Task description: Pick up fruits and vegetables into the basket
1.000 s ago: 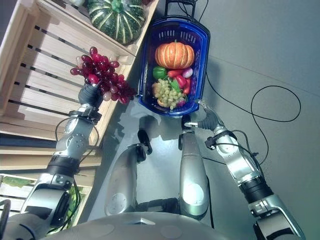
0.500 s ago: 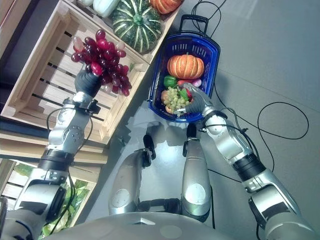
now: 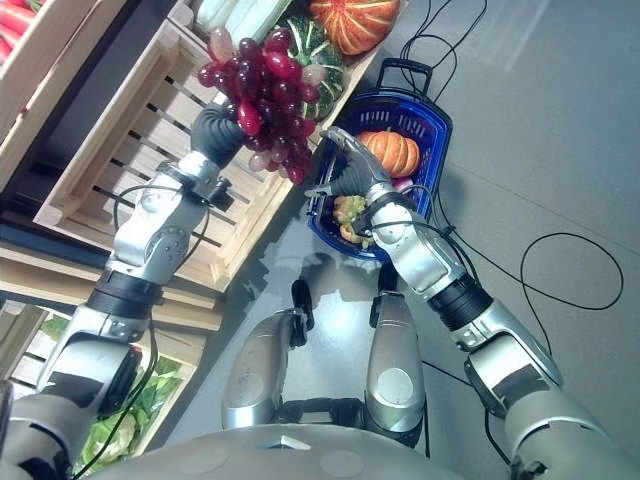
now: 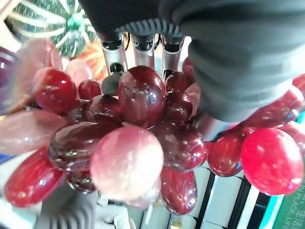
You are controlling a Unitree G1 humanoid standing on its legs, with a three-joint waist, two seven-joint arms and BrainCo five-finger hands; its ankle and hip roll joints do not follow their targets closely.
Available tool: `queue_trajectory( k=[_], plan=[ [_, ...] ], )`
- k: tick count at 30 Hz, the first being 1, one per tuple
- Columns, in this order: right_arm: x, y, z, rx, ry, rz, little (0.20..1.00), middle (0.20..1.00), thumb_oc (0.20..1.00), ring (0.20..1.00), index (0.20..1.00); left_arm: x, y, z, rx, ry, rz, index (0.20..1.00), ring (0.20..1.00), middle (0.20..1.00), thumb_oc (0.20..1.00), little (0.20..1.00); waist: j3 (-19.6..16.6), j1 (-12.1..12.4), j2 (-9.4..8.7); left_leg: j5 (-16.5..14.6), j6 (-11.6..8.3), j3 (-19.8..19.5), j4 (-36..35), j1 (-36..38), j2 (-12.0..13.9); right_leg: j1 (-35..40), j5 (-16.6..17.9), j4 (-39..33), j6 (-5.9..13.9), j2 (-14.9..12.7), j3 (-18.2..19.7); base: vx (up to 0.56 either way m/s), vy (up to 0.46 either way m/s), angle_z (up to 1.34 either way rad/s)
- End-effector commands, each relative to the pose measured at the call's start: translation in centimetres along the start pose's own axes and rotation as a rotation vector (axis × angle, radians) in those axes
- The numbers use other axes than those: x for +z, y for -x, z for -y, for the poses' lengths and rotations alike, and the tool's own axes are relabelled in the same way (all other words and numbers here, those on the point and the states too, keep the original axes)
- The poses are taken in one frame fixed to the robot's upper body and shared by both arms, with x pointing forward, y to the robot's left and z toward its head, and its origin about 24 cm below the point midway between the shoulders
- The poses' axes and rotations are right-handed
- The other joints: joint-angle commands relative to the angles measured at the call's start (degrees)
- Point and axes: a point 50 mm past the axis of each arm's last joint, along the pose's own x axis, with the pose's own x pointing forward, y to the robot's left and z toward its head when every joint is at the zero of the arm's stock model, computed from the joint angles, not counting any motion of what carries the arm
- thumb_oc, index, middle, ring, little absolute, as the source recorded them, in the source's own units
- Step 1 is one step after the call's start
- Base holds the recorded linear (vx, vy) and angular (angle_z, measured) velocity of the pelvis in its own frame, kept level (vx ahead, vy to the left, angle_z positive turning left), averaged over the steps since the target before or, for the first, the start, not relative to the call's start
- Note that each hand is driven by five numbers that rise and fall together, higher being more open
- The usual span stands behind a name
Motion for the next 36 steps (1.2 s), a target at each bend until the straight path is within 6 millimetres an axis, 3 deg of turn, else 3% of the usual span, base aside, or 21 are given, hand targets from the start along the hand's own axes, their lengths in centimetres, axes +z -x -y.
queue_trajectory(
  k=[1,8,20,21,22,23,27,36],
  plan=[
    [2.8,-0.2,-2.4,0.018,-0.154,0.129,1.0,1.0,1.0,1.0,1.0,1.5,-1.1,4.4,-0.165,0.101,0.122,0.2,0.2,0.2,0.2,0.2,-8.48,1.58,0.54,-4.77,1.87,0.03,0.68,0.03,-1.85,5.23,-4.12,-2.89,3.17,-2.69,-0.31,0.03,-0.03,0.11],
    [4.3,-0.2,-3.4,0.037,-0.227,0.174,1.0,1.0,1.0,1.0,1.0,0.6,-1.4,6.8,-0.217,0.177,0.081,0.2,0.2,0.2,0.2,0.2,-9.35,1.72,0.33,-4.92,1.92,-0.34,0.2,0.96,-1.9,6.74,-4.17,-3.97,3.15,-2.45,-0.84,0.01,-0.009,0.04],
    [4.4,0.4,-4.5,-0.003,-0.461,0.176,1.0,1.0,1.0,1.0,1.0,-0.4,-0.6,10.5,-0.297,0.404,0.088,0.2,0.2,0.2,0.2,0.2,-9.77,1.89,0.05,-4.59,2.41,-0.53,-1.57,2.42,-1.69,8.48,-3.8,-5.53,3.2,-1.86,-1.92,-0.01,-0.021,0.03],
    [4.5,0.5,-4.3,-0.015,-0.469,0.191,0.906,0.906,0.906,0.906,0.906,-0.4,-0.6,10.7,-0.297,0.407,0.091,0.2,0.2,0.2,0.2,0.2,-9.73,1.92,-0.03,-4.64,2.48,-0.56,-1.57,2.45,-1.7,8.55,-3.78,-5.59,3.21,-1.82,-1.96,-0.01,-0.036,0.02],
    [4.6,0.5,-4.3,-0.022,-0.471,0.196,0.485,0.485,0.485,0.485,0.485,-0.4,-0.6,10.8,-0.297,0.41,0.092,0.2,0.2,0.2,0.2,0.2,-9.73,1.93,-0.07,-4.67,2.51,-0.58,-1.57,2.45,-1.72,8.56,-3.76,-5.6,3.22,-1.8,-1.97,0.0,-0.034,0.03],
    [4.8,0.5,-4.2,-0.02,-0.487,0.212,0.2,0.2,0.2,0.2,0.2,-0.4,-0.6,10.9,-0.295,0.418,0.094,0.2,0.2,0.2,0.2,0.2,-9.76,1.96,-0.13,-4.66,2.55,-0.59,-1.77,2.6,-1.7,8.75,-3.73,-5.8,3.24,-1.71,-2.07,0.0,-0.031,0.04],
    [5.5,0.6,-3.5,-0.029,-0.476,0.264,0.2,0.2,0.2,0.2,0.2,-0.3,-0.4,11.0,-0.272,0.411,0.093,0.2,0.2,0.2,0.2,0.2,-9.72,2.03,-0.28,-4.64,2.59,-0.77,-1.87,2.73,-1.6,9.02,-3.67,-6.09,3.27,-1.5,-2.08,0.0,-0.009,0.01],
    [5.0,1.2,-2.3,-0.05,-0.5,0.292,0.2,0.2,0.2,0.2,0.2,-1.4,0.4,10.3,-0.207,0.412,0.062,0.2,0.2,0.2,0.2,0.2,-10.63,2.25,-0.48,-4.49,2.53,-1.18,-2.47,3.45,-1.47,9.76,-3.5,-6.54,3.53,-1.44,-2.35,0.01,-0.008,0.0]
  ],
)
